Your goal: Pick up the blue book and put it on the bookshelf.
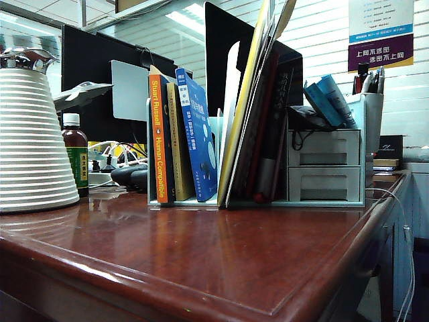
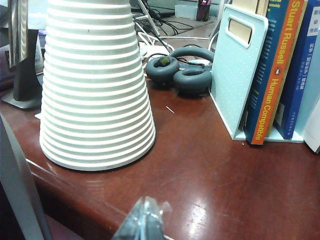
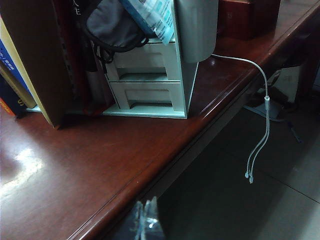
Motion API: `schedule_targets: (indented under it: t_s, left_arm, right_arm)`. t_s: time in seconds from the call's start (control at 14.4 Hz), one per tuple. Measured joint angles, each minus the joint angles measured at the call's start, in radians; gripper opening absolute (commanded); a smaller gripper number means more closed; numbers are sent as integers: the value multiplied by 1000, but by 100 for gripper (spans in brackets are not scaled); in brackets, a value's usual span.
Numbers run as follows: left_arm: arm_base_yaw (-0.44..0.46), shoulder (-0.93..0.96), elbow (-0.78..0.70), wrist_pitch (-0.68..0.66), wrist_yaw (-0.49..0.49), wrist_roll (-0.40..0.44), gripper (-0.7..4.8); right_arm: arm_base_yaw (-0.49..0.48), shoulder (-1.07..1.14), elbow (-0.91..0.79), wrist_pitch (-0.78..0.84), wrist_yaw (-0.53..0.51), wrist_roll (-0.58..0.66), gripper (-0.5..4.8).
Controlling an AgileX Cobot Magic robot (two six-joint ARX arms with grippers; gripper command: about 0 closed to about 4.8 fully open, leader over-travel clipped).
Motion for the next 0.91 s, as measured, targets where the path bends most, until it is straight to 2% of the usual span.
schedule_targets:
  t_s: [0.21,0.28,0.42,0.56,0.7,0.91]
  left_arm:
    - [0,0,0,0,0,0,-5]
    - [0,0,0,0,0,0,-5]
    - [0,-1,0,0,0,0,-5]
    - [0,-1,0,0,0,0,-5]
    - [0,-1,0,1,0,0,-5]
    - [0,-1,0,-4,0,0,-5]
  right_arm:
    - [0,0,0,0,0,0,-5]
    - [0,0,-1,2,26,-11,-5]
    - [0,-14,-55,80,145,-47,-5]
    - [0,-142,-261,426,181,-54,-5]
    - [0,-239,-348,425,183,-56,-5]
    - [0,-245,-348,367,182,-56,-5]
